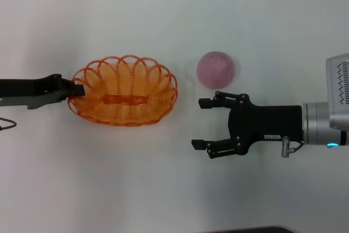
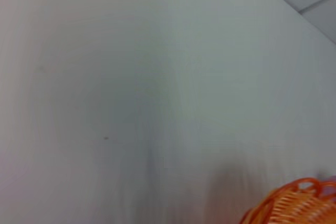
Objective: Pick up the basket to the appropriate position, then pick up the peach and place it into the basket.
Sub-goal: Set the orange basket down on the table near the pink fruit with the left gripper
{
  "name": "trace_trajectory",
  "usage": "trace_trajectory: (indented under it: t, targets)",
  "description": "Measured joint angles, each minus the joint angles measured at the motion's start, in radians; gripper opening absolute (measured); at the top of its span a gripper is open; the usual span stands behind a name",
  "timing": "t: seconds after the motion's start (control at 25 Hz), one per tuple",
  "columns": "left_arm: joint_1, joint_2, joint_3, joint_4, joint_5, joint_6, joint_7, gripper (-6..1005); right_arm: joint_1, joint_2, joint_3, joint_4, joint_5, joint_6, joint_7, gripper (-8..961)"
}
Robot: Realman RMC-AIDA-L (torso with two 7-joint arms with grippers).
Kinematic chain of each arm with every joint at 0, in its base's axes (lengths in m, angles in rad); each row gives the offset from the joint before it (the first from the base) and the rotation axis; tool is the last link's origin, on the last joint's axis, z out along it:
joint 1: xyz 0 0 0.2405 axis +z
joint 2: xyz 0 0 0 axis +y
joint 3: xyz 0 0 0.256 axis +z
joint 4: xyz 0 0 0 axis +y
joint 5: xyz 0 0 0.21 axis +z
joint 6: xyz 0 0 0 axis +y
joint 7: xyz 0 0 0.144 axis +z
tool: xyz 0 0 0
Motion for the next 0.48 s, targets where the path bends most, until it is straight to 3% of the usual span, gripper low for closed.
trace_trajectory:
  t: [0.48]
  targets:
    - [0.025, 0.005, 0.003, 0.000, -0.062, 0.008, 0.016, 248, 0.002, 0.000, 0.000, 0.001, -0.002, 0.003, 0.000, 951]
